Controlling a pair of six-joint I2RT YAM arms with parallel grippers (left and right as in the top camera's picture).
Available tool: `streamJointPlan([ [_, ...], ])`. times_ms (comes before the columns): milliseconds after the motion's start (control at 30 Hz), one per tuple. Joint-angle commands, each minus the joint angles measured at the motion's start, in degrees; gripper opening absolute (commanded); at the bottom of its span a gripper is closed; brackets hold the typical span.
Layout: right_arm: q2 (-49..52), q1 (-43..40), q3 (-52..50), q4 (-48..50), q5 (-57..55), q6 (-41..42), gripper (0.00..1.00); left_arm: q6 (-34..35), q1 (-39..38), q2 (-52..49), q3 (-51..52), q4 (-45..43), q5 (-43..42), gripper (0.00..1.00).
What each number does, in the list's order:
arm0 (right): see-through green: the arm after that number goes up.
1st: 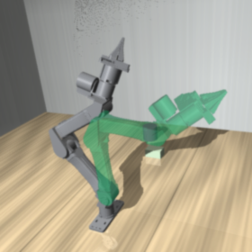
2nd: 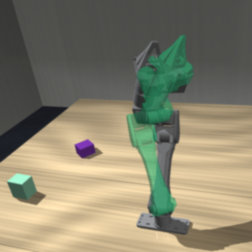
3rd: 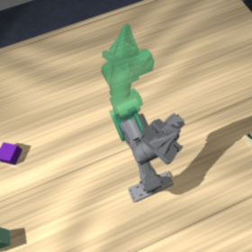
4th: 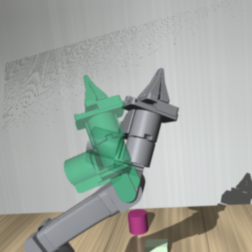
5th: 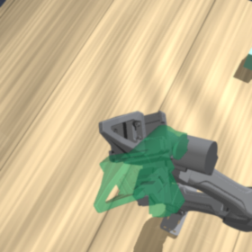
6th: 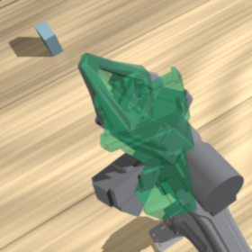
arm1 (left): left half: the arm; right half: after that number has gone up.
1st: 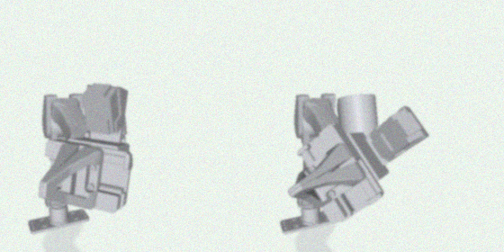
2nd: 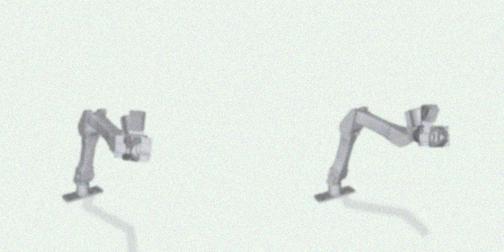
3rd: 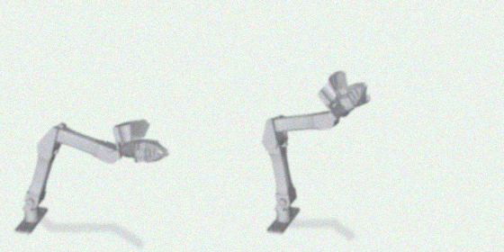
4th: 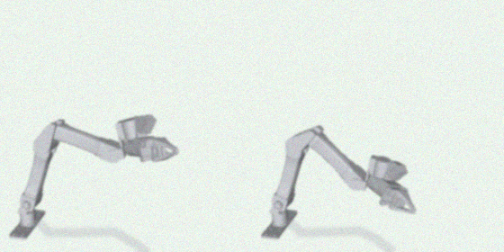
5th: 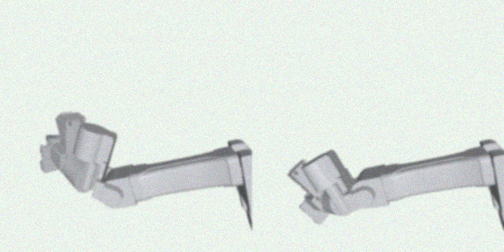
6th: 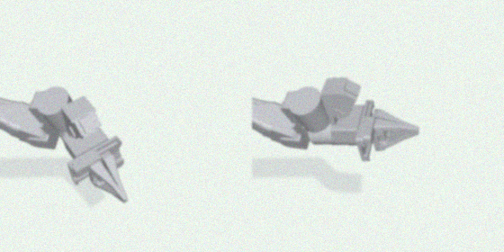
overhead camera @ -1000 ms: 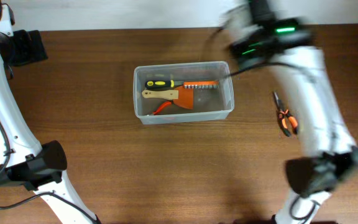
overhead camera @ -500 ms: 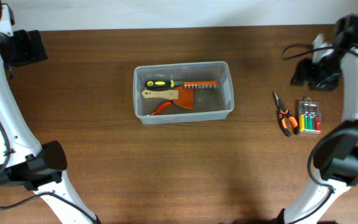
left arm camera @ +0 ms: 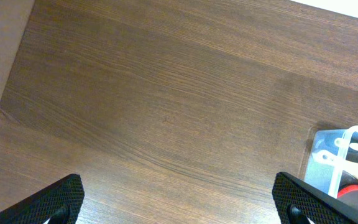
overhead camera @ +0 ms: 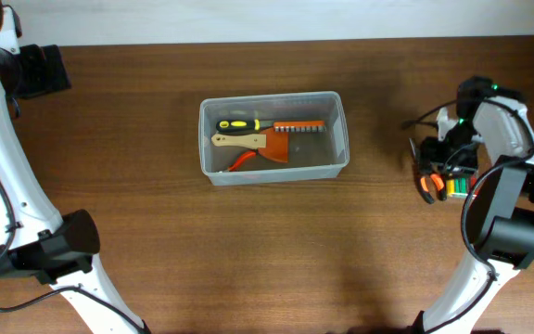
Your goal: Pack container
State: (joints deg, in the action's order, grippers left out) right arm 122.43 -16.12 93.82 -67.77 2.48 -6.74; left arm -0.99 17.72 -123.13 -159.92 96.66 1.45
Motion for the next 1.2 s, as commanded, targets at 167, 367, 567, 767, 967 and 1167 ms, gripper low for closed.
streamJointPlan([
  [167, 0.2, 1.9, -7.2, 4.2, -0.3, -1.6, 0.59, 0.6, 0.2, 0.6, -0.2, 0.0, -0.6, 0.99],
  [367, 0.1, 1.9, -7.1, 4.1, 1.2, -1.6, 0.55, 0.6, 0.2, 0.6, -0.2, 0.0, -0.6, 0.99],
  [567, 0.1, 1.9, -6.2, 3.5, 2.0, -1.8, 0.55, 0.6, 0.2, 0.6, -0.2, 0.0, -0.6, 0.99],
  [767, 0.1, 1.9, -5.5, 2.0, 3.4, -1.9, 0.56, 0.6, 0.2, 0.6, -0.2, 0.0, -0.6, 0.99],
  [967, -1.6, 1.9, -1.1, 1.0, 8.3, -3.3, 0.67, 0.6, 0.2, 0.6, -0.2, 0.0, -0.6, 0.99],
  [1167, -1.5, 1.9, -1.0, 0.5, 8.5, -3.3, 0.67, 0.6, 0.2, 0.6, -0.2, 0.0, -0.6, 0.99],
])
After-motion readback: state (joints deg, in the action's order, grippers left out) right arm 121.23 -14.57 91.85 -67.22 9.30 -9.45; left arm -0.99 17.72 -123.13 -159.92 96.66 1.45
